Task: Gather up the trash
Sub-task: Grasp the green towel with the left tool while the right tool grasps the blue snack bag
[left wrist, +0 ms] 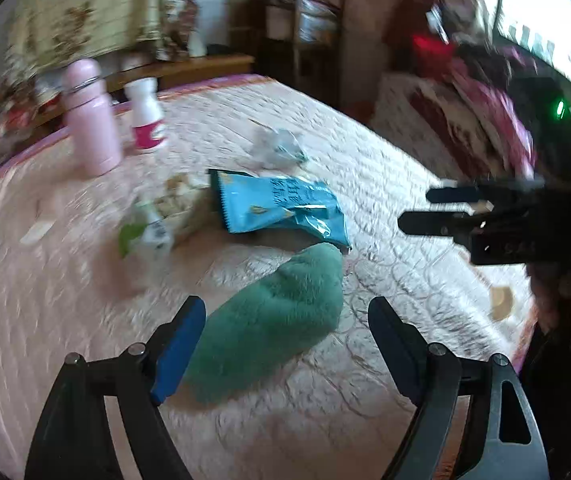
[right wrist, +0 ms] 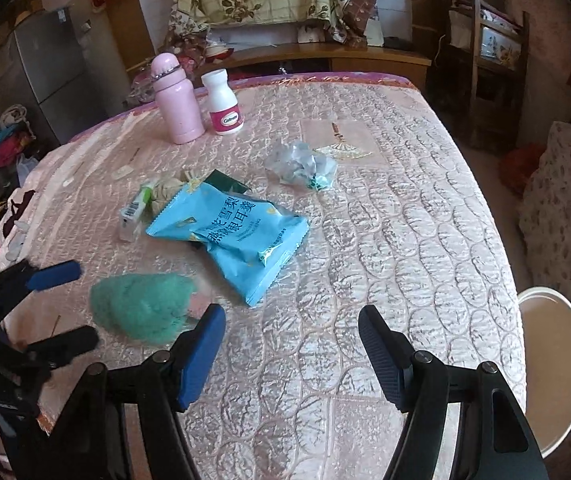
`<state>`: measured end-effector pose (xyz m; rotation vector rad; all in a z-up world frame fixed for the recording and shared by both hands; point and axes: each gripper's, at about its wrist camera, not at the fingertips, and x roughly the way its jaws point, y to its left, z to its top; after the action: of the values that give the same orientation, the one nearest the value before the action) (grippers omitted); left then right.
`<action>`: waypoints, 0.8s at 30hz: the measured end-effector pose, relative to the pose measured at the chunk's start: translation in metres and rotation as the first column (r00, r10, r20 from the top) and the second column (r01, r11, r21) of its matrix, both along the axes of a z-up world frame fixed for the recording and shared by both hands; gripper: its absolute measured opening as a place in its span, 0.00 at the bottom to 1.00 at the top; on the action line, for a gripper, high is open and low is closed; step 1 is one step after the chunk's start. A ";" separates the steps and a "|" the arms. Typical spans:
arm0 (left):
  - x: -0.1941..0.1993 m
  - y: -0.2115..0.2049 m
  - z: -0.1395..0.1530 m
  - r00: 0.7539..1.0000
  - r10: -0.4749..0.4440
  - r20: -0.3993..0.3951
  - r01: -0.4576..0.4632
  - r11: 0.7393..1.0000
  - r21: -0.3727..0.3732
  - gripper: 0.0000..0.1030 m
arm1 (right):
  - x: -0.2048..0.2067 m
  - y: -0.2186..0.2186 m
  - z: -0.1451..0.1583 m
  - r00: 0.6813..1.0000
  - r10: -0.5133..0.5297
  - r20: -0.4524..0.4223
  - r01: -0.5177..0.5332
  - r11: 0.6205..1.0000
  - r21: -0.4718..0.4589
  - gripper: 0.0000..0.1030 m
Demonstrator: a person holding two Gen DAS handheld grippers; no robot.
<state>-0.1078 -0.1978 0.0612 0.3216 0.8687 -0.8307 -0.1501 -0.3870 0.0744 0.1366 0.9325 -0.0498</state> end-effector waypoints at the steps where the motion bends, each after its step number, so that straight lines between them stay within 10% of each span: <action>1: 0.002 -0.007 -0.004 1.000 -0.019 0.006 0.019 1.000 0.025 0.81 | 0.003 -0.001 -0.002 1.000 0.004 0.000 -0.004 1.000 -0.004 0.70; 5: 0.010 -0.027 -0.018 0.999 -0.042 0.019 0.039 0.994 0.100 0.81 | 0.016 -0.006 -0.007 1.000 0.021 -0.023 -0.021 1.000 0.010 0.70; 11: 0.023 -0.008 -0.015 0.990 0.111 -0.085 -0.104 0.991 0.083 0.50 | 0.040 -0.006 -0.007 0.995 0.101 -0.006 -0.101 0.994 0.040 0.70; 16: 0.034 0.038 0.000 0.929 0.333 -0.160 -0.334 0.942 0.019 0.49 | 0.070 0.009 -0.011 0.971 0.238 0.010 -0.238 0.969 0.068 0.73; 24: 0.039 0.060 -0.004 0.875 0.446 -0.191 -0.453 0.892 0.009 0.49 | 0.121 0.034 -0.032 0.882 0.467 -0.067 -0.468 0.884 0.006 0.79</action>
<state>-0.0693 -0.1377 0.0569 0.0003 1.0528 -0.4428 -0.0292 -0.3530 0.0427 -0.1046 1.0116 0.3932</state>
